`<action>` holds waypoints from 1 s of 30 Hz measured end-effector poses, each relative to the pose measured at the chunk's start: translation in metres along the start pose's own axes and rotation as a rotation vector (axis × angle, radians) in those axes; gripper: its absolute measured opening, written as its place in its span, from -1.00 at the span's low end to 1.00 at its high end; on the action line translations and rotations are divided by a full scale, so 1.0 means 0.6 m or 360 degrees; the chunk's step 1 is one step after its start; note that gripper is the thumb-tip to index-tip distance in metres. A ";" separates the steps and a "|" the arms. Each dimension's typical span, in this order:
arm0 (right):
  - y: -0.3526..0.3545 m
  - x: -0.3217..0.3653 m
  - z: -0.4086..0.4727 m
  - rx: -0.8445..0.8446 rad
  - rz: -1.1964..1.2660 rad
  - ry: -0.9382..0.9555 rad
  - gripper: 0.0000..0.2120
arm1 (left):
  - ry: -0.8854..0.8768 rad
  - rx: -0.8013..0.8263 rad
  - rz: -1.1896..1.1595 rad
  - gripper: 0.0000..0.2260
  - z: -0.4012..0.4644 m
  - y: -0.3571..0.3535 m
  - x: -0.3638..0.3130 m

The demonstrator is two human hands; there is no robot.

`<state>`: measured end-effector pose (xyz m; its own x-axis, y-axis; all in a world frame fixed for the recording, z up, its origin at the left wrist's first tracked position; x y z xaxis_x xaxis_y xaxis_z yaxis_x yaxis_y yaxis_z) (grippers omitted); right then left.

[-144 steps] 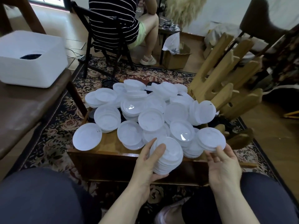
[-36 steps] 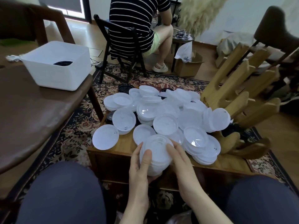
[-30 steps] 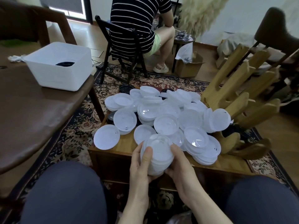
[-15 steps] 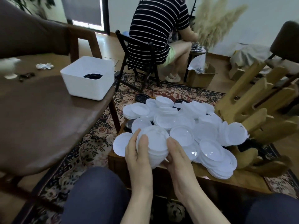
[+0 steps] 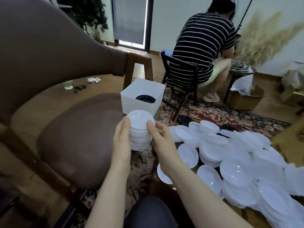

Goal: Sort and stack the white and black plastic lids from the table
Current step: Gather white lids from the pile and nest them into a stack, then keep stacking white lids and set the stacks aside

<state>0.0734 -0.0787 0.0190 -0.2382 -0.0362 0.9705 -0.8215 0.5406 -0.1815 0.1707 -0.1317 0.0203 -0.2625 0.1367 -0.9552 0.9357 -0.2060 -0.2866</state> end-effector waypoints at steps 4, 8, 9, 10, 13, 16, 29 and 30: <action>-0.041 -0.018 0.059 0.0001 -0.0108 -0.0055 -0.66 | 0.0070 0.0000 0.0062 -0.56 0.065 0.030 0.002; -0.070 -0.026 0.102 0.0046 -0.0104 -0.0077 -0.67 | 0.0121 -0.0003 0.0104 -0.56 0.115 0.044 0.002; -0.074 -0.026 0.108 0.0067 -0.0134 -0.0096 -0.68 | 0.0118 -0.0007 0.0108 -0.57 0.123 0.046 0.002; -0.075 -0.024 0.112 0.0095 -0.0155 -0.0116 -0.70 | 0.0106 -0.0020 0.0118 -0.58 0.128 0.047 0.002; -0.076 -0.027 0.118 0.0135 -0.0150 -0.0154 -0.71 | 0.0034 -0.0095 0.0189 -0.54 0.141 0.051 0.001; -0.083 -0.033 0.120 0.0174 -0.0139 -0.0124 -0.62 | -0.0054 -0.0119 0.0221 -0.56 0.151 0.048 -0.001; -0.047 -0.029 0.101 0.0200 -0.0275 -0.0040 -0.50 | 0.0051 -0.0252 0.0203 -0.43 0.154 0.066 0.020; -0.037 -0.026 0.089 0.0205 -0.0323 -0.0003 -0.52 | 0.0055 -0.0251 0.0217 -0.41 0.149 0.071 0.021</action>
<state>0.0675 -0.1349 -0.0005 -0.0625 -0.1346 0.9889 -0.9119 0.4105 -0.0018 0.1864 -0.2255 -0.0107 -0.1253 0.1520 -0.9804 0.9880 -0.0709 -0.1372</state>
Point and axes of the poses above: each hand's wrist, its own z-axis towards the middle knuckle, its own y-axis out of the back of the hand, x = y × z, the point moved 2 cm from there along z, towards the middle knuckle, and after that the axes turned 3 degrees about -y, right-handed, at the moved point
